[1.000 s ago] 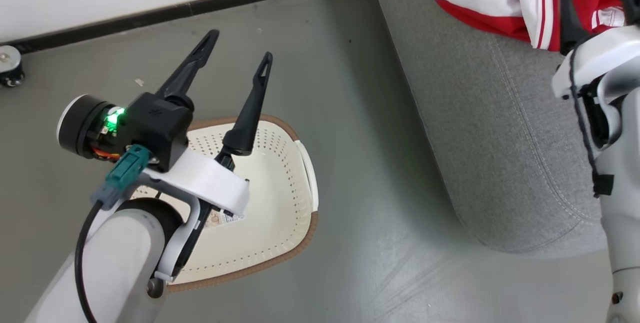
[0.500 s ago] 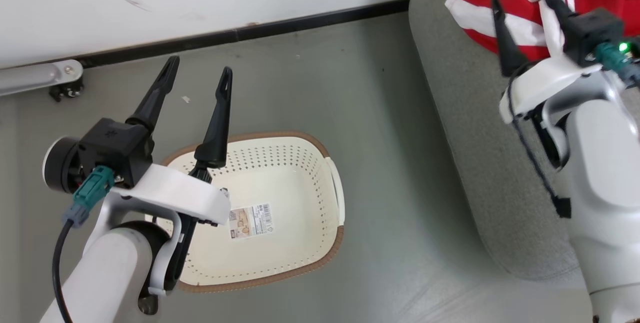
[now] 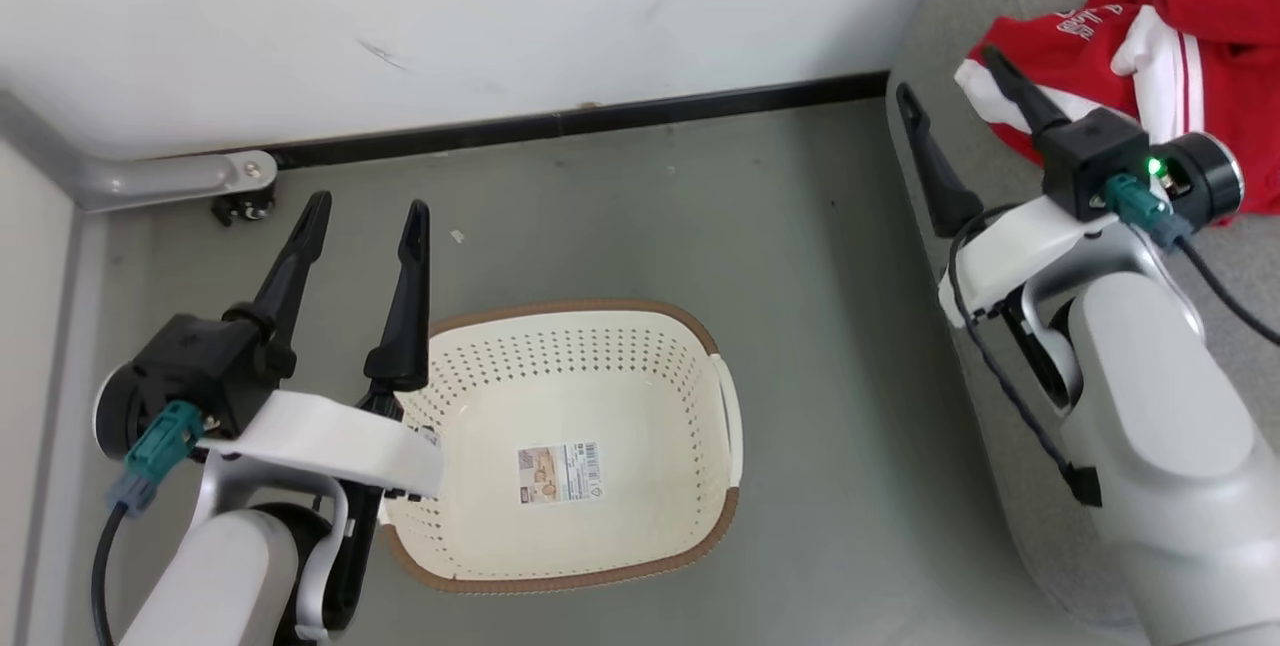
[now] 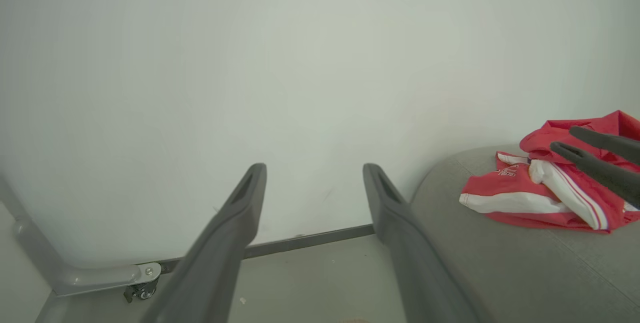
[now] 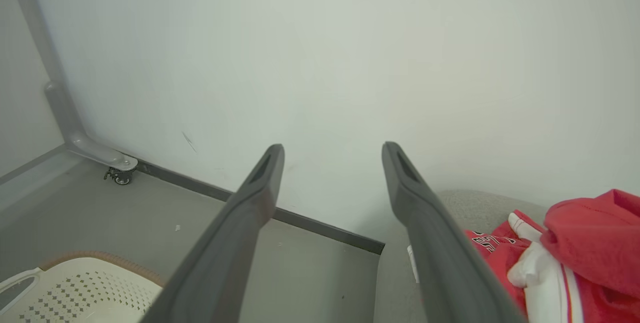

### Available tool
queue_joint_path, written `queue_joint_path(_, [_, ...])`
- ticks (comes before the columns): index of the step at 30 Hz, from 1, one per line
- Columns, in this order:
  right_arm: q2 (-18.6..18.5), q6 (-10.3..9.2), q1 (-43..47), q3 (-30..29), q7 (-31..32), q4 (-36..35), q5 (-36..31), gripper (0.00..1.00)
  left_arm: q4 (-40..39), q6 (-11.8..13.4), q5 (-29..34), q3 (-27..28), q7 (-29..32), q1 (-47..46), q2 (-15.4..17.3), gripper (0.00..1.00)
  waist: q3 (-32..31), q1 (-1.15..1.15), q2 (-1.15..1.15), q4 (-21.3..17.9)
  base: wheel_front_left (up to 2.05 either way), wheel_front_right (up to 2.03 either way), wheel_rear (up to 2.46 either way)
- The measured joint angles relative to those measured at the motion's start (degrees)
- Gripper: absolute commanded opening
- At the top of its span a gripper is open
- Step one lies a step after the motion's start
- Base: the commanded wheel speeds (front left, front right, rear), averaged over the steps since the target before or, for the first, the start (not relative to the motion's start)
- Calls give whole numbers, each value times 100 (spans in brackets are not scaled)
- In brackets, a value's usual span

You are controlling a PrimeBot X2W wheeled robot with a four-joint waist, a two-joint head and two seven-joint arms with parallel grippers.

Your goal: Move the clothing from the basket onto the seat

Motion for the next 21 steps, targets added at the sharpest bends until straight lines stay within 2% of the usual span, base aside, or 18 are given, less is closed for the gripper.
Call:
queue_joint_path(5, [-1,0,266,-51,-2,-254,62,100,73,-18,-69,30,-209,197,-18,100,-178,0,0,160,0,0,0])
queue_joint_path(11, [-13,0,564,-93,-3,-923,155,100,148,-209,-204,13,-487,341,-24,100,-387,0,0,321,0,0,0])
queue_joint_path(21, [-101,0,1376,-312,-5,-1608,291,100,391,-432,-307,27,-893,711,0,100,-717,0,0,524,0,0,0])
